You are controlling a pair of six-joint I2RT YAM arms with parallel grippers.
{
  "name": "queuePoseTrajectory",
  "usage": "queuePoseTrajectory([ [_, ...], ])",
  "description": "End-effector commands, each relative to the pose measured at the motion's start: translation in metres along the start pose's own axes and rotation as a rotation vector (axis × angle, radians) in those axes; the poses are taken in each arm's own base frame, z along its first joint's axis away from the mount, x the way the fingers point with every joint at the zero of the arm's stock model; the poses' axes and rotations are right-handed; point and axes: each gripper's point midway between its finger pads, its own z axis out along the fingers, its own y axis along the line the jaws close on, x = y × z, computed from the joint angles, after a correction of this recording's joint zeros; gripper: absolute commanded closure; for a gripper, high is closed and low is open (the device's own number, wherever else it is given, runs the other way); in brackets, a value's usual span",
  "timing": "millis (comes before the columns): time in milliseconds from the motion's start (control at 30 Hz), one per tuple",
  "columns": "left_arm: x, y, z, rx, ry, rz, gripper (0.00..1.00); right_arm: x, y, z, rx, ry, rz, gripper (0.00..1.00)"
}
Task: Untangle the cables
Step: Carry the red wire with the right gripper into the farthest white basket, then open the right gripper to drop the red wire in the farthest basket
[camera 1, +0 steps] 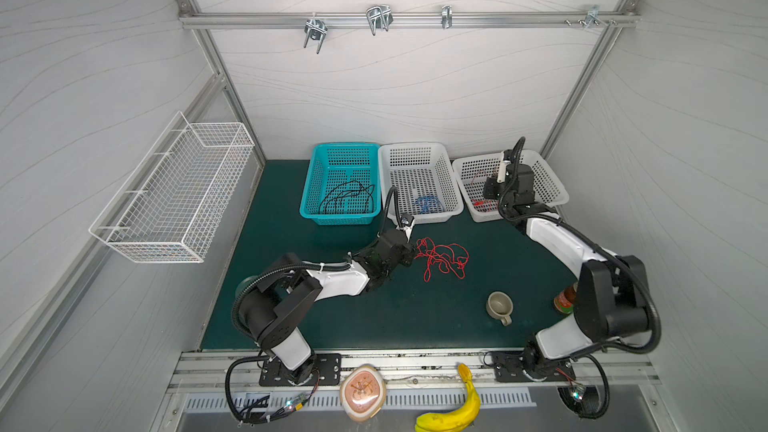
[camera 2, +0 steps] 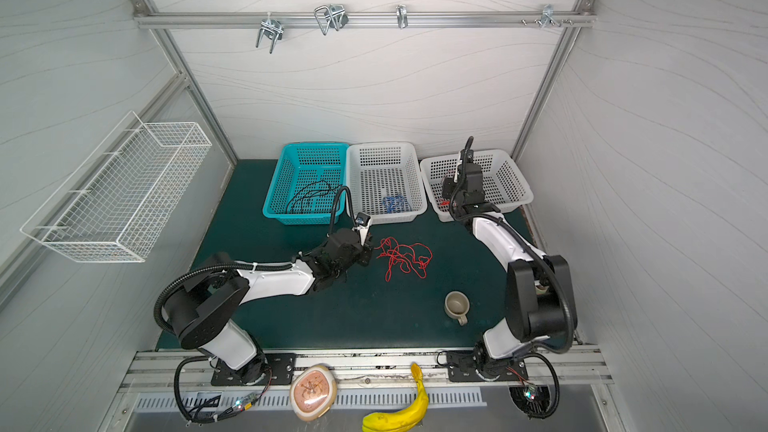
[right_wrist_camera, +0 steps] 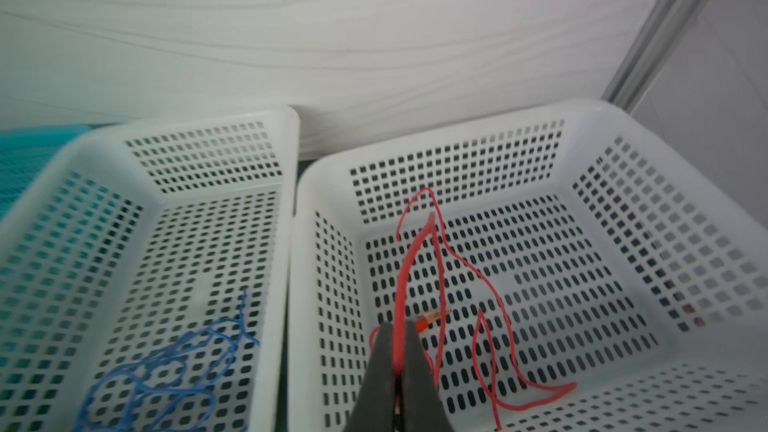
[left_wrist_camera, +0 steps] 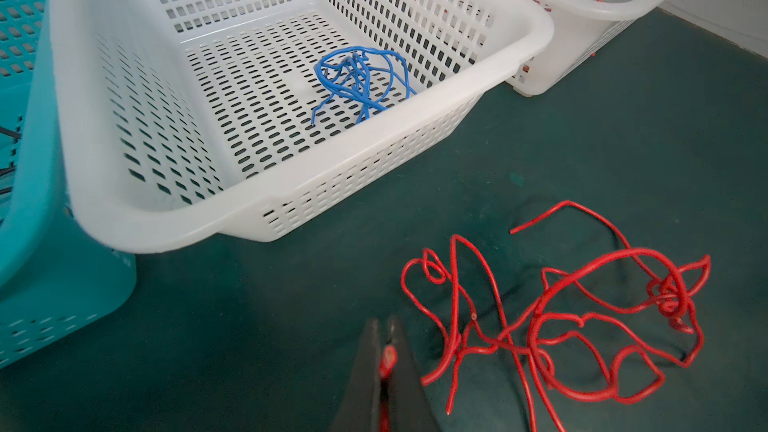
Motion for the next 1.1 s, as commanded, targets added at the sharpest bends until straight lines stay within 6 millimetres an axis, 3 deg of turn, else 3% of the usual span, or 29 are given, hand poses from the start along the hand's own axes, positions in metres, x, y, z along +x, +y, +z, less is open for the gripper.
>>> queuePoseTrajectory([
  [0, -0.033, -0.009, -0.006, 0.031, -0.077, -0.022, 1.0, 0.013, -0.013, 0.013, 0.062, 0.024, 0.048, 1.0],
  [233, -0.041, -0.009, -0.014, 0.029, -0.086, -0.015, 1.0, 0.041, -0.015, 0.036, 0.079, 0.106, 0.053, 1.0],
  [367, -0.052, -0.01, -0.019, 0.032, -0.107, -0.024, 1.0, 0.043, -0.009, 0.037, 0.046, 0.118, 0.045, 0.92],
  [467, -0.049, -0.009, -0.019, 0.017, -0.063, -0.019, 1.0, 0.037, -0.006, 0.029, 0.022, 0.106, 0.047, 0.84],
  [767, -0.069, -0.018, -0.022, 0.027, -0.085, -0.02, 1.0, 0.011, 0.017, -0.02, -0.112, 0.005, 0.038, 0.49],
  [900, -0.077, -0.019, -0.025, 0.031, -0.091, -0.021, 1.0, 0.003, 0.046, -0.052, -0.261, -0.04, -0.003, 0.34],
  [1067, -0.092, -0.022, -0.031, 0.035, -0.094, -0.005, 1.0, 0.005, 0.096, -0.101, -0.508, -0.05, -0.09, 0.26],
])
